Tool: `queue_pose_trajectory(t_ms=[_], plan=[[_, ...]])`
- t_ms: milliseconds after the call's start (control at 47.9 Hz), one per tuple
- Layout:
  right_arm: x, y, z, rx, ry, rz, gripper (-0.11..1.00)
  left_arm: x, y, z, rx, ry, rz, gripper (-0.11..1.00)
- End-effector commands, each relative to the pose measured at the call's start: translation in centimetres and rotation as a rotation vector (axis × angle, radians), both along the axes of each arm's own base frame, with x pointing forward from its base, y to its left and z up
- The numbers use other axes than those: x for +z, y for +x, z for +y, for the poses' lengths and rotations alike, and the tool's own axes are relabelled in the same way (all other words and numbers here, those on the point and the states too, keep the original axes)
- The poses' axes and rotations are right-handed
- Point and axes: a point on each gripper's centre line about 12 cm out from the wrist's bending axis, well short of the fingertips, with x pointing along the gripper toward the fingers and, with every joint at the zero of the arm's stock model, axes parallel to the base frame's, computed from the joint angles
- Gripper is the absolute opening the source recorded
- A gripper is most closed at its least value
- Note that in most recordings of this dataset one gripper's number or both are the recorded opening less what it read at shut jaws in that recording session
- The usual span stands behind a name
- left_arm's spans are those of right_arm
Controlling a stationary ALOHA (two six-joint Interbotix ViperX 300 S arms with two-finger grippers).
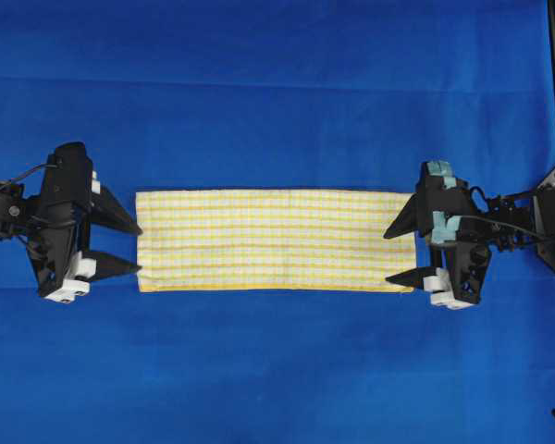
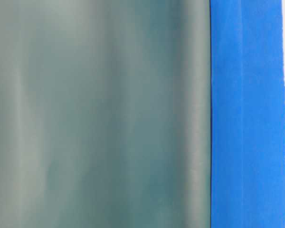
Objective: Fold the yellow towel.
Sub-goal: 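Release the folded edge and open both grippers, then pinch the short ends of the folded strip with both grippers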
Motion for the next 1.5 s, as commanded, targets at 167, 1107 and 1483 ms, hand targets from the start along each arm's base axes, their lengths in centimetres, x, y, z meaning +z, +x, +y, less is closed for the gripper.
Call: queue_pose_trajectory(t_ms=[167,1107,1483], plan=[[1.9,0.0,-2.5,-0.077,-0.017,-0.023,0.78,1.6,0.4,2.2,0.063,0.023,-0.036,0.78],[-2.7,-0.1,-7.8,-0.217,-0.078,0.153,0.76,-4.4,2.3,6.9,0.157,0.104,0.194,0.75],[-2.6,-0.1,-7.8,-0.197,-0.093,0.15,0.13,-4.8,1.7,6.5,0.141,0.101,0.264,0.05]])
